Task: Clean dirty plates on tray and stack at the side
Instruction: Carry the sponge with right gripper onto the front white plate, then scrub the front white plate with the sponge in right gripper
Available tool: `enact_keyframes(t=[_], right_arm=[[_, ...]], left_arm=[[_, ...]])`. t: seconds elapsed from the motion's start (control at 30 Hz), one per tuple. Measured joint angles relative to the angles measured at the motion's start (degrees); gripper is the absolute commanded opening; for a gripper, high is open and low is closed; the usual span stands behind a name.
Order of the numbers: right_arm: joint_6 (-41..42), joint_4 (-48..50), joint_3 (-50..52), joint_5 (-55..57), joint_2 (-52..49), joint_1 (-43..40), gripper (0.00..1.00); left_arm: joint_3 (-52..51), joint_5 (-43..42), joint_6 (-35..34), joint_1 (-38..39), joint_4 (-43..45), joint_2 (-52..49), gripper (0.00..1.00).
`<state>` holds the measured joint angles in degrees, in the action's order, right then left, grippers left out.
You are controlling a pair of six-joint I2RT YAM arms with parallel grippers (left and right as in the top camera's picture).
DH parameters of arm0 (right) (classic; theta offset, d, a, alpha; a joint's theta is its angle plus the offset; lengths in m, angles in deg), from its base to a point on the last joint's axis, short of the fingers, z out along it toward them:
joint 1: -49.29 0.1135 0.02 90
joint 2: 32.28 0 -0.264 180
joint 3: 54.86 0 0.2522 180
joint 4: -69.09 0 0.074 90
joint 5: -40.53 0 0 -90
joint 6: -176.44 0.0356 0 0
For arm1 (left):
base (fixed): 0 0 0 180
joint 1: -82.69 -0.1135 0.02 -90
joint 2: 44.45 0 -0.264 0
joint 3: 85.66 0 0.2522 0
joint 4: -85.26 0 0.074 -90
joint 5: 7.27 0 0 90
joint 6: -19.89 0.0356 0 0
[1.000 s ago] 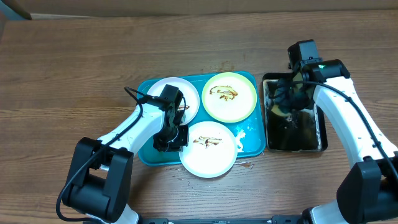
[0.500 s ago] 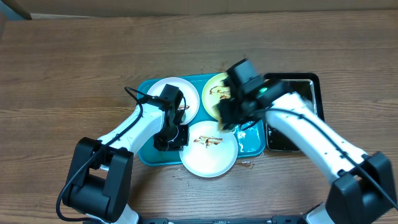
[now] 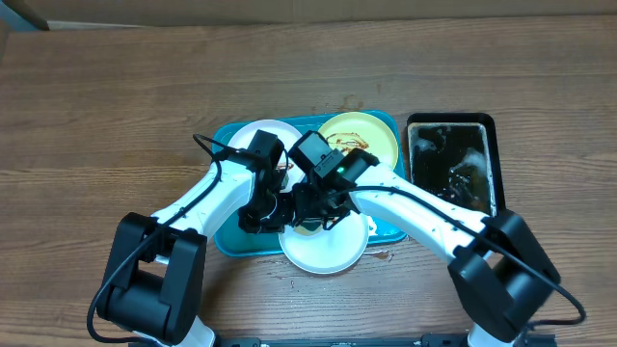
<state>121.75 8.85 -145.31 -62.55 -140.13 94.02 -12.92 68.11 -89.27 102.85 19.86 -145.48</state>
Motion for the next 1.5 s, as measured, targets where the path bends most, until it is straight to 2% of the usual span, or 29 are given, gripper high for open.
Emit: enact_keyframes(t=[0.47,0.8,1.0,1.27,1.5], right_arm=[[6.4,0.8,0.0,0.7,-5.3,-0.1,0.04],[6.5,-9.7,-0.5,7.9,-5.3,-3.8,0.04],[-0.9,-11.0,-0.5,7.9,-5.3,-4.8,0.04],[-20.0,-8.3,-0.4,4.1,-5.1,-4.6,0.04],[-24.6,-0.7,-0.1,1.2,-5.1,-3.5,0.04]], left_arm=[[0.0,0.0,0.0,-0.1,0.0,0.0,0.04],[0.0,-1.0,0.0,0.1,0.0,0.0,0.04],[0.0,-1.3,0.0,0.1,0.3,0.0,0.04],[0.0,-0.4,0.0,0.1,2.3,0.0,0.04],[0.0,-0.4,0.0,0.1,3.0,0.0,0.04]])
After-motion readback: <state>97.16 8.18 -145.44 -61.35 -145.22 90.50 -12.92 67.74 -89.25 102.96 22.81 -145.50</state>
